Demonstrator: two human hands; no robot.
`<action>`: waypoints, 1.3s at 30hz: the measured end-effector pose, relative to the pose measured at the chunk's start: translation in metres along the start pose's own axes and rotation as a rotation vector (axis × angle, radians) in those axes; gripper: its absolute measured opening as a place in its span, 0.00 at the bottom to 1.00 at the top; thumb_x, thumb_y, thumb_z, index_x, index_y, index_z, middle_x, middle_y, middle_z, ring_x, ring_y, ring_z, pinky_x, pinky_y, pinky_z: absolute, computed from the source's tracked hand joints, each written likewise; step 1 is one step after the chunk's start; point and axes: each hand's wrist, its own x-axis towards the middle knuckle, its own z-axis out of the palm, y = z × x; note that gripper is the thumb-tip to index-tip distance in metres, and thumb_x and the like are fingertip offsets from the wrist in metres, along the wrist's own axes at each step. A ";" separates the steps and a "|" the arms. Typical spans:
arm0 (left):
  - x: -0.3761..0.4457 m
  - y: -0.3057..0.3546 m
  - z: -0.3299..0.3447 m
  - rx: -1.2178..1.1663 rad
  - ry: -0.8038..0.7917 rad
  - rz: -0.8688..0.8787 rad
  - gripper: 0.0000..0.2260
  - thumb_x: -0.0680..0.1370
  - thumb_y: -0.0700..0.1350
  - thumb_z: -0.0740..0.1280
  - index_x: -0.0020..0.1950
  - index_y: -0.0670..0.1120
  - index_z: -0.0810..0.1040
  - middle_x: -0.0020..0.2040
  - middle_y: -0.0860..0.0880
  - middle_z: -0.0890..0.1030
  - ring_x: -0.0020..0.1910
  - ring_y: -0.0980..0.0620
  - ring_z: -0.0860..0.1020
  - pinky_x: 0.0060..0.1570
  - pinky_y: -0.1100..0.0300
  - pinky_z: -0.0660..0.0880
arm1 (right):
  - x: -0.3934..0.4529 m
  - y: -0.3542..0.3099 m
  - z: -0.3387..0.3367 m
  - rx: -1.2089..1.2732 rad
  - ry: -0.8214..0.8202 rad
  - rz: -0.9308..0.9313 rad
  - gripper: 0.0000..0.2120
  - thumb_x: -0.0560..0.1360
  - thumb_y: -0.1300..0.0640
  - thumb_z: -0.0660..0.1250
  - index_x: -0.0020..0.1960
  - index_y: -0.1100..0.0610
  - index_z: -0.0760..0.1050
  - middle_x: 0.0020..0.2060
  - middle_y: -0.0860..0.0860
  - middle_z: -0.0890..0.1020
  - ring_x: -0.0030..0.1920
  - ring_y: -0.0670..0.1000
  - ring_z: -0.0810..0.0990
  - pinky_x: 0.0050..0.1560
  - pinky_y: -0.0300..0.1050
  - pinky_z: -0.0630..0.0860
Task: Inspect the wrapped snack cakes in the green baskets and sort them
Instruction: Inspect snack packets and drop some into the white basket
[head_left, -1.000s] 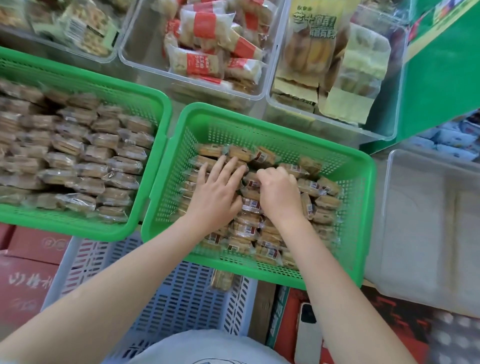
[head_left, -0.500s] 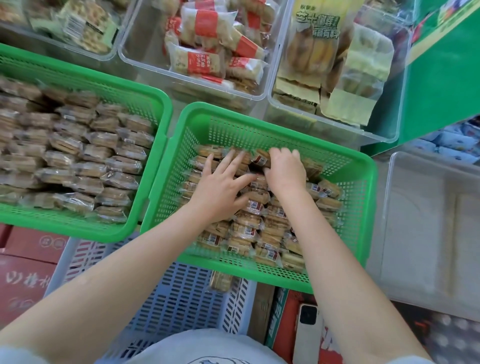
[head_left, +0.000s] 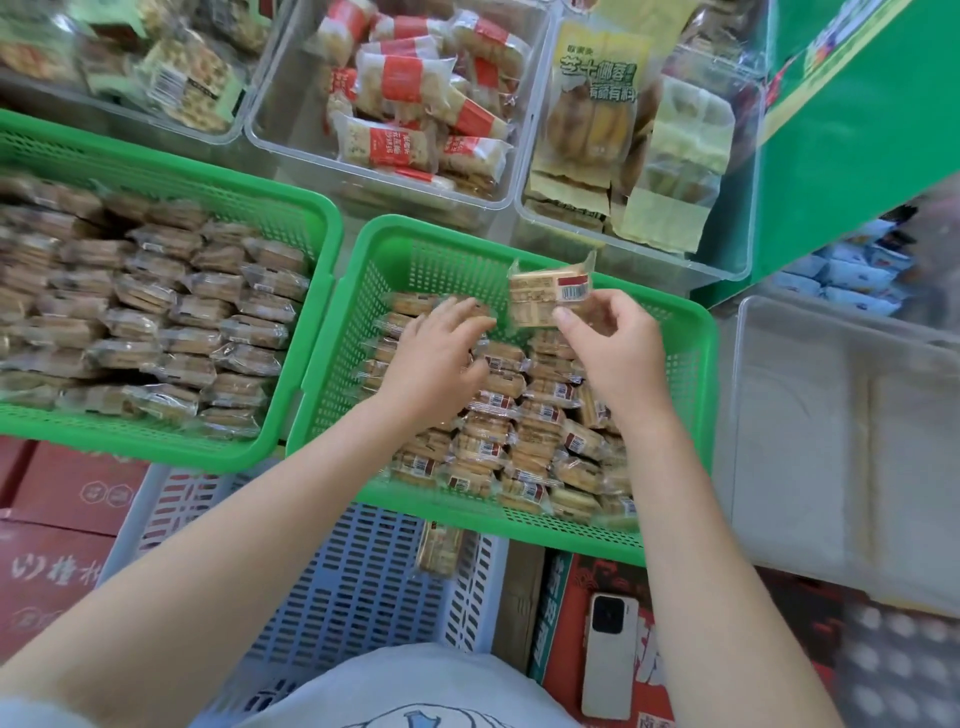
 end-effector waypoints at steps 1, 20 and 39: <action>-0.009 0.010 -0.009 -0.245 0.057 -0.077 0.18 0.83 0.47 0.61 0.74 0.50 0.71 0.76 0.51 0.69 0.75 0.52 0.65 0.73 0.50 0.63 | -0.014 -0.003 -0.005 0.150 -0.045 0.065 0.08 0.78 0.57 0.70 0.55 0.56 0.77 0.48 0.52 0.83 0.48 0.53 0.84 0.48 0.45 0.82; -0.191 0.048 -0.032 -1.658 0.041 -0.412 0.21 0.74 0.41 0.73 0.65 0.35 0.75 0.59 0.35 0.80 0.52 0.41 0.79 0.43 0.54 0.84 | -0.196 -0.014 -0.008 0.516 -0.191 0.100 0.13 0.84 0.50 0.57 0.52 0.60 0.71 0.41 0.57 0.82 0.35 0.54 0.79 0.33 0.46 0.77; -0.261 0.075 -0.046 -1.263 0.265 -0.058 0.06 0.75 0.37 0.74 0.49 0.43 0.80 0.41 0.48 0.85 0.43 0.50 0.84 0.49 0.52 0.83 | -0.250 -0.008 0.007 0.565 0.028 -0.080 0.06 0.85 0.56 0.57 0.51 0.55 0.71 0.52 0.60 0.82 0.50 0.57 0.82 0.44 0.51 0.81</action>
